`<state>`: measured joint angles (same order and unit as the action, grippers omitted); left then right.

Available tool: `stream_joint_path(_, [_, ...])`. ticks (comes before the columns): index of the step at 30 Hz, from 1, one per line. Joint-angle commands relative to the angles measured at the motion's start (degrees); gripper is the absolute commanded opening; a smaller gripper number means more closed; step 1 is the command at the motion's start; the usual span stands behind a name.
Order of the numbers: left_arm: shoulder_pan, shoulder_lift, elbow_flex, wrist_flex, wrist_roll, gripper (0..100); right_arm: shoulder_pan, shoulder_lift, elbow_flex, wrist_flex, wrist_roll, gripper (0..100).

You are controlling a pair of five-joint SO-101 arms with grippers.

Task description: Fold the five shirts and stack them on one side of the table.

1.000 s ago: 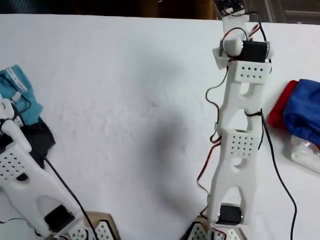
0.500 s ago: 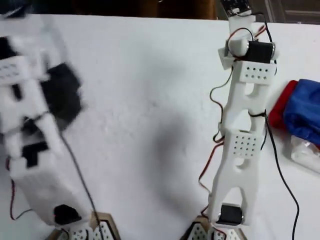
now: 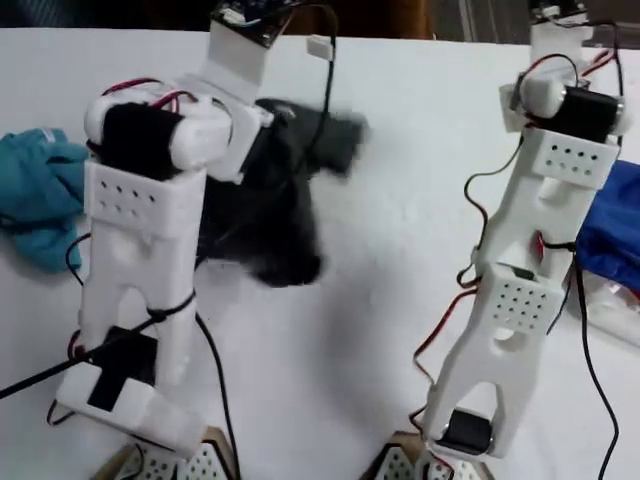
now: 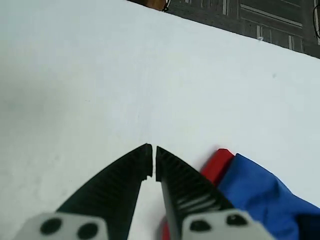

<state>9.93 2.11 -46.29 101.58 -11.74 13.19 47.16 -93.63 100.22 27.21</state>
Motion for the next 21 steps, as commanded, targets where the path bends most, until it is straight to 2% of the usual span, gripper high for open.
stream_joint_path(1, [1.93,-2.46,-0.4,0.79,0.88,7,0.4,-4.26,-1.41,1.36,-0.18,1.8])
stream_joint_path(5, [1.93,-0.88,4.62,-0.62,7.82,17,-0.04,-4.44,5.01,1.36,-0.09,1.8])
stream_joint_path(9, [-1.41,2.9,7.25,-2.2,9.23,18,-0.13,-4.53,12.66,1.36,-0.09,1.8])
stream_joint_path(15, [-15.03,4.13,7.78,0.0,9.23,18,-4.97,-6.9,24.09,1.36,-0.09,1.9])
stream_joint_path(17, [-20.31,4.04,8.84,0.97,9.23,18,-9.19,-9.27,30.33,1.36,-0.09,3.2])
stream_joint_path(21, [-30.59,3.87,14.11,0.97,8.88,18,-20.26,-14.64,42.02,1.19,1.85,13.3])
